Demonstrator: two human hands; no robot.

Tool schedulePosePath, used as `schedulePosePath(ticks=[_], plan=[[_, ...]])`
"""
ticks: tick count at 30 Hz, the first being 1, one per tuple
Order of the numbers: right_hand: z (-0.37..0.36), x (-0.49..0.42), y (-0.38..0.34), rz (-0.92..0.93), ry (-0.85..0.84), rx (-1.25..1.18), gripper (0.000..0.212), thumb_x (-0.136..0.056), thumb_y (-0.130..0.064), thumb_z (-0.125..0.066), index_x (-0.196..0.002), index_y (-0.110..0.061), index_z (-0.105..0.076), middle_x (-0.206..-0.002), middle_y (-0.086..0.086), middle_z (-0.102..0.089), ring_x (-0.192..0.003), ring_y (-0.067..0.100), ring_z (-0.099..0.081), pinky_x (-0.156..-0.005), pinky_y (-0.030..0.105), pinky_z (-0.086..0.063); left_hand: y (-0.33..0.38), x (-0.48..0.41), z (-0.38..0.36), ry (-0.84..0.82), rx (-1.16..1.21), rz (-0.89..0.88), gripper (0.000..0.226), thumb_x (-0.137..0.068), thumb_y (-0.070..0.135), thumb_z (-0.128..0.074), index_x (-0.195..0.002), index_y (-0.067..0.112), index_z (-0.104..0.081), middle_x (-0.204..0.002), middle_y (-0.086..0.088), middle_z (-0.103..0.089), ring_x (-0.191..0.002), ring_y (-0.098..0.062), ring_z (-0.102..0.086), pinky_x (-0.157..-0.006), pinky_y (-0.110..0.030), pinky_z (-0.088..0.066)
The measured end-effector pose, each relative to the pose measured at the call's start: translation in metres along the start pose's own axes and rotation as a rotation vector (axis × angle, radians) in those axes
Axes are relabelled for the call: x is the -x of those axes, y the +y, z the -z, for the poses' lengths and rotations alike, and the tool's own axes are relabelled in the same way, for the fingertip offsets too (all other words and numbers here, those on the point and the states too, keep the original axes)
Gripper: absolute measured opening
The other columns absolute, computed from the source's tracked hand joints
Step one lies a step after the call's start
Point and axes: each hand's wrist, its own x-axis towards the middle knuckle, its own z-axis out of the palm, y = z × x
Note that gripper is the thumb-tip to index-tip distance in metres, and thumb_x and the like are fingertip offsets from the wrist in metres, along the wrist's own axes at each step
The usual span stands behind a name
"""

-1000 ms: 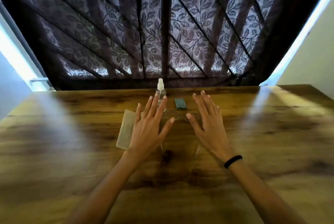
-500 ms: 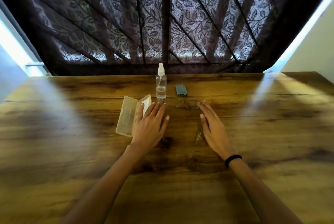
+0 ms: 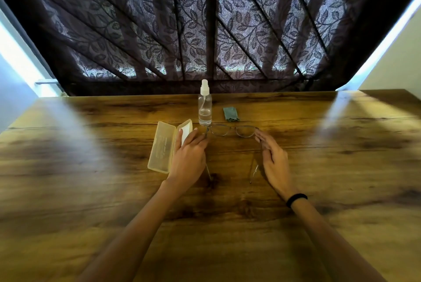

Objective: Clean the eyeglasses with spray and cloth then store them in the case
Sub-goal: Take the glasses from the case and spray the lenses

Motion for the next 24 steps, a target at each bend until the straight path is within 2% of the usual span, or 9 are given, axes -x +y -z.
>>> schedulePosePath(ticks=[3,5,7,10,14,16,19,22,24], plan=[[0.001,-0.002,0.001,-0.025,-0.043,-0.009,0.06,-0.082,0.02,-0.039,-0.131,-0.014,-0.045,-0.131,-0.004,-0.047,-0.124,0.009,-0.044,-0.087,-0.001,-0.036,-0.003,-0.004,0.001,-0.014,0.004,-0.003,0.04,-0.091,0.008,-0.044,-0.13,0.017,-0.049,-0.139,-0.002,-0.048,-0.14,-0.016,-0.019,-0.114,-0.042,0.01],[0.002,-0.004,-0.001,-0.006,-0.036,0.009,0.053,-0.082,0.018,-0.045,-0.125,-0.012,-0.051,-0.129,-0.006,-0.046,-0.124,0.006,-0.041,-0.084,-0.004,-0.035,-0.002,-0.006,0.002,0.004,0.029,-0.005,0.038,-0.089,0.004,-0.047,-0.126,0.016,-0.053,-0.134,-0.004,-0.053,-0.139,-0.017,-0.022,-0.116,-0.043,0.007],[0.003,-0.007,-0.004,0.008,0.028,-0.005,0.041,-0.085,0.012,-0.049,-0.117,-0.012,-0.058,-0.125,-0.007,-0.05,-0.118,-0.005,-0.043,-0.082,-0.005,-0.035,0.0,-0.008,0.004,0.066,0.102,-0.004,0.033,-0.087,0.002,-0.053,-0.117,0.014,-0.06,-0.124,-0.006,-0.061,-0.137,-0.019,-0.029,-0.116,-0.043,0.0],[0.005,-0.013,-0.01,0.005,0.165,-0.047,0.034,-0.087,0.003,-0.053,-0.11,-0.02,-0.061,-0.115,-0.008,-0.059,-0.106,-0.019,-0.047,-0.085,-0.001,-0.038,0.004,-0.011,0.008,0.159,0.196,0.005,0.023,-0.085,0.009,-0.06,-0.107,0.015,-0.065,-0.116,-0.007,-0.066,-0.131,-0.02,-0.038,-0.115,-0.043,-0.008],[0.007,-0.023,-0.015,-0.011,0.26,-0.092,0.03,-0.088,-0.002,-0.053,-0.107,-0.023,-0.062,-0.101,-0.01,-0.065,-0.096,-0.008,-0.06,-0.085,0.01,-0.048,0.002,-0.017,0.011,0.206,0.23,0.072,0.023,-0.086,0.011,-0.061,-0.109,0.013,-0.064,-0.119,-0.009,-0.063,-0.124,-0.022,-0.047,-0.112,-0.046,-0.024],[0.005,-0.028,-0.019,-0.002,0.28,-0.133,0.027,-0.088,-0.001,-0.053,-0.102,-0.022,-0.064,-0.099,-0.008,-0.067,-0.094,-0.001,-0.064,-0.084,0.014,-0.051,0.001,-0.02,0.013,0.21,0.237,0.082,0.023,-0.085,0.01,-0.062,-0.108,0.013,-0.065,-0.116,-0.007,-0.065,-0.118,-0.022,-0.052,-0.106,-0.044,-0.036],[0.002,-0.034,-0.027,0.03,0.301,-0.193,0.027,-0.088,0.004,-0.053,-0.098,-0.019,-0.064,-0.097,-0.006,-0.067,-0.089,-0.003,-0.065,-0.078,0.012,-0.052,-0.001,-0.022,0.015,0.23,0.259,0.075,0.024,-0.085,0.009,-0.062,-0.107,0.015,-0.066,-0.106,-0.005,-0.069,-0.1,-0.02,-0.061,-0.083,-0.034,-0.052],[0.0,-0.039,-0.033,0.036,0.294,-0.227,0.028,-0.087,0.006,-0.053,-0.1,-0.015,-0.064,-0.096,-0.007,-0.066,-0.088,-0.005,-0.065,-0.076,0.01,-0.051,-0.005,-0.024,0.016,0.257,0.261,0.109,0.023,-0.085,0.01,-0.063,-0.107,0.017,-0.067,-0.096,-0.005,-0.071,-0.083,-0.019,-0.066,-0.065,-0.027,-0.051],[-0.002,-0.041,-0.035,0.021,0.265,-0.249,0.025,-0.087,0.005,-0.053,-0.103,-0.01,-0.064,-0.097,-0.006,-0.066,-0.089,-0.002,-0.065,-0.077,0.012,-0.052,-0.009,-0.024,0.018,0.285,0.277,0.137,0.022,-0.083,0.009,-0.064,-0.104,0.016,-0.069,-0.092,-0.005,-0.073,-0.079,-0.019,-0.067,-0.062,-0.024,-0.048]])
